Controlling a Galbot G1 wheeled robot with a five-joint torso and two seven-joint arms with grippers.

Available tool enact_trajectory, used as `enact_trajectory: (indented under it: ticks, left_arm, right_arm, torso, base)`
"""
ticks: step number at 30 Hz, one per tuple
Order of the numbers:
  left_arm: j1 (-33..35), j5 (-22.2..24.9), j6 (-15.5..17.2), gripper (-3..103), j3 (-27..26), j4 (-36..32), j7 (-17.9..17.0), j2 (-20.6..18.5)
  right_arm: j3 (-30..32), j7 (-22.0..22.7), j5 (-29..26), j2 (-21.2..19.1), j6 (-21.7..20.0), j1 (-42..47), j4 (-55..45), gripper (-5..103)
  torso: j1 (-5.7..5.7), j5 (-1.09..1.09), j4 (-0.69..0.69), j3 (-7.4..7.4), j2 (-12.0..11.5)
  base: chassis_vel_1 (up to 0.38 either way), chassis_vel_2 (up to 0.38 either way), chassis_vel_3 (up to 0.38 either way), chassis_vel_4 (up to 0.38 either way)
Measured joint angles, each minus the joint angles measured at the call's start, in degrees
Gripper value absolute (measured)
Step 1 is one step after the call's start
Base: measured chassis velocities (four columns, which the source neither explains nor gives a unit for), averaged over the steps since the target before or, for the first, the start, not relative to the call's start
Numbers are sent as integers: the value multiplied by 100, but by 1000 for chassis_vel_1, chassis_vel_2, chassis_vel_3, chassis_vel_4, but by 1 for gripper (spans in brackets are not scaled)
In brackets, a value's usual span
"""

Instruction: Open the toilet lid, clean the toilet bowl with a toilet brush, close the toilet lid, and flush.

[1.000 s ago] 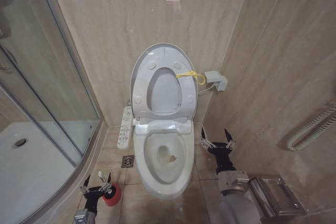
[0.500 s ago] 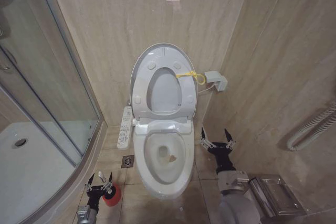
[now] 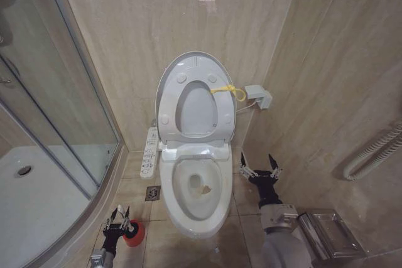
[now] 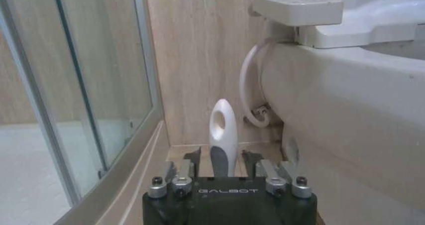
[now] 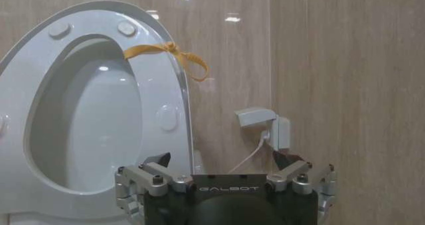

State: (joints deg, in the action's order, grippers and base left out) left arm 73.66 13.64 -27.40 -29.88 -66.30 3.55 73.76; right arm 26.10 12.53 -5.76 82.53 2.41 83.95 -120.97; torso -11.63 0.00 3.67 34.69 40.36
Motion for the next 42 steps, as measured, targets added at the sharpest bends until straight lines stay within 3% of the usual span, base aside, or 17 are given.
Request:
enact_trajectory:
  ticks: [8,9,17,33,42]
  left_arm:
    - [5,-66,-58,42,-34,45,-4,25]
    - [8,-73,-69,19,-42,45,-5,25]
    - [134,-193,-146,19,-86,-167,-55,35]
    - [1129,-191,-218,19,-191,-2276,-257,138]
    - [2212,-187,-129,19,-302,-4098,-479,55]
  right_arm:
    - [0,0,0,0,0,0,0,100]
    - [0,0,0,0,0,0,0,100]
    - [0,0,0,0,0,0,0,100]
    - [0,0,0,0,0,0,0,100]
    - [0,0,0,0,0,0,0,100]
  torso:
    - [0,0,0,0,0]
    - [0,0,0,0,0]
    - [0,0,0,0,0]
    - [0,0,1,0,0]
    - [0,0,-1,0,0]
  base:
    - [0,0,0,0]
    - [0,0,0,0]
    - [0,0,0,0]
    - [0,0,0,0]
    - [0,0,0,0]
